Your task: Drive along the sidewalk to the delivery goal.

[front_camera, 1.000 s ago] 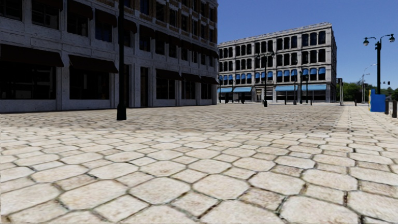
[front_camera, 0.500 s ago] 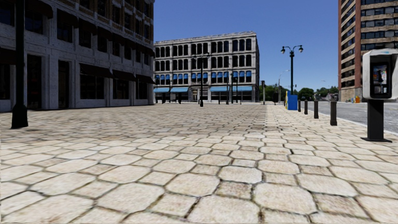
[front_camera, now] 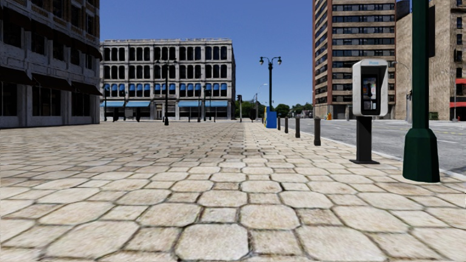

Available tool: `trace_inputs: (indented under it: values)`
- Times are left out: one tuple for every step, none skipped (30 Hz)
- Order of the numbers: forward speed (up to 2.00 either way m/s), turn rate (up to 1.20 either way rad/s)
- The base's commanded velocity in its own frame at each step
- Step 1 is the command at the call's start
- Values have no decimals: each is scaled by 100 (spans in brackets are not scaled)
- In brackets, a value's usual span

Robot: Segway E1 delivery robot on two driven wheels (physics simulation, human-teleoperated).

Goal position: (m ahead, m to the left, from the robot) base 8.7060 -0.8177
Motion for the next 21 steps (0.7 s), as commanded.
trace_inputs:
  values:
    - [134, -8]
    - [134, -2]
    - [134, 0]
    - [134, 0]
    - [134, 0]
    - [134, 0]
    - [134, 0]
    - [134, 0]
    - [134, 0]
    - [134, 0]
    - [134, 0]
    - [134, 0]
    - [134, 0]
    - [134, 0]
    - [134, 0]
    - [134, 0]
    - [134, 0]
    - [134, 0]
    - [134, 0]
    - [135, 0]
    - [200, 0]
